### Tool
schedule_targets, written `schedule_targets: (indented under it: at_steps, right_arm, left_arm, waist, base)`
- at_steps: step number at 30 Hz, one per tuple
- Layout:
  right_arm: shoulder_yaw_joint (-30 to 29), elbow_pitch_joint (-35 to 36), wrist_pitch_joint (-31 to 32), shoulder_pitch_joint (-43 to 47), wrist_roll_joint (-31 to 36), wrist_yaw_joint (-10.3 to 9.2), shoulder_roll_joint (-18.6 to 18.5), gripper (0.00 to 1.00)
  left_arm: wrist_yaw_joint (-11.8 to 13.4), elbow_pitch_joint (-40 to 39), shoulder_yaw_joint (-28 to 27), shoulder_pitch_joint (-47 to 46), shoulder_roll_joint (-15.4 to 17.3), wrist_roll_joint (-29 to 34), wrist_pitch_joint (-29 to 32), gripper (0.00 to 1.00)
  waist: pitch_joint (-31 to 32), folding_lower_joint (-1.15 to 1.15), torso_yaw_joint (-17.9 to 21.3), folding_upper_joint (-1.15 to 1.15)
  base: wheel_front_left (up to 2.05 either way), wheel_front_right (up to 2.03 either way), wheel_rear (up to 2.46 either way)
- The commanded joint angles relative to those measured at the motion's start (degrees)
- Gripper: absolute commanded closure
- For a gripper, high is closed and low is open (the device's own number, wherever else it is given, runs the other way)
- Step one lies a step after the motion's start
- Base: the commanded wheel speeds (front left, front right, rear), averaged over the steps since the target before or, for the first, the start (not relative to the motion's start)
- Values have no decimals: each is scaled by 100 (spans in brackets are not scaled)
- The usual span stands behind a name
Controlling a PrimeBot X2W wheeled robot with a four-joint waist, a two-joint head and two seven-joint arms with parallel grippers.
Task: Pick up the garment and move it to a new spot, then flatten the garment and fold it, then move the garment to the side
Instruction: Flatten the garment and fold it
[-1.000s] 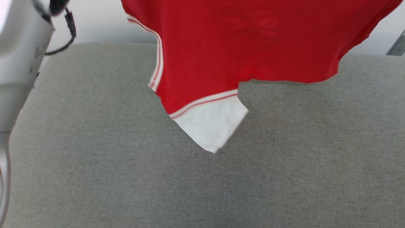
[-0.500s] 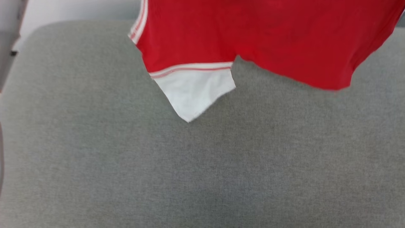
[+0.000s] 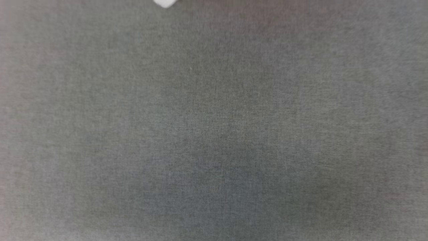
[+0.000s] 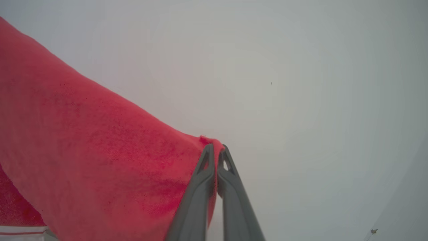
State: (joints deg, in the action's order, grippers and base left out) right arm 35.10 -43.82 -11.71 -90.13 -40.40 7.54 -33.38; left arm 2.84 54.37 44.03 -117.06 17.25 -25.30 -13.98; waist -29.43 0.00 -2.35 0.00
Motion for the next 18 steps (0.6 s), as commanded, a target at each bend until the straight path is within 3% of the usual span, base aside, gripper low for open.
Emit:
schedule_targets:
  at_steps: [1, 7, 10, 14, 18]
  right_arm:
    - [135, -60, 4, 61, 17, -10, 25, 100]
    - [904, -124, 194, 548, -462, -11, -160, 100]
    - [1272, 25, 363, 963, -865, -11, -292, 100]
    - [1683, 397, 519, 1572, -1385, -10, -592, 100]
    - [1886, 824, 452, 2189, -1854, -11, -989, 100]
  left_arm:
    - [-119, 37, 45, 177, -14, 7, -33, 100]
    - [-630, 266, 229, 932, -104, -138, -83, 100]
    - [-865, 330, 378, 1509, -160, -329, 167, 100]
    - [-986, 252, 562, 2442, -192, -653, 801, 100]
    - [-1024, -127, 752, 3341, -17, -966, 1517, 100]
  waist:
    - [-358, 0, -81, 0]
    - [-255, 0, -284, 0]
    - [-51, 0, -345, 0]
    - [317, 0, -410, 0]
    - [712, 0, -451, 0]
  base:
    - [0, 0, 0]
    - [0, 0, 0]
    - [0, 0, 0]
    - [0, 0, 0]
    - [0, 0, 0]
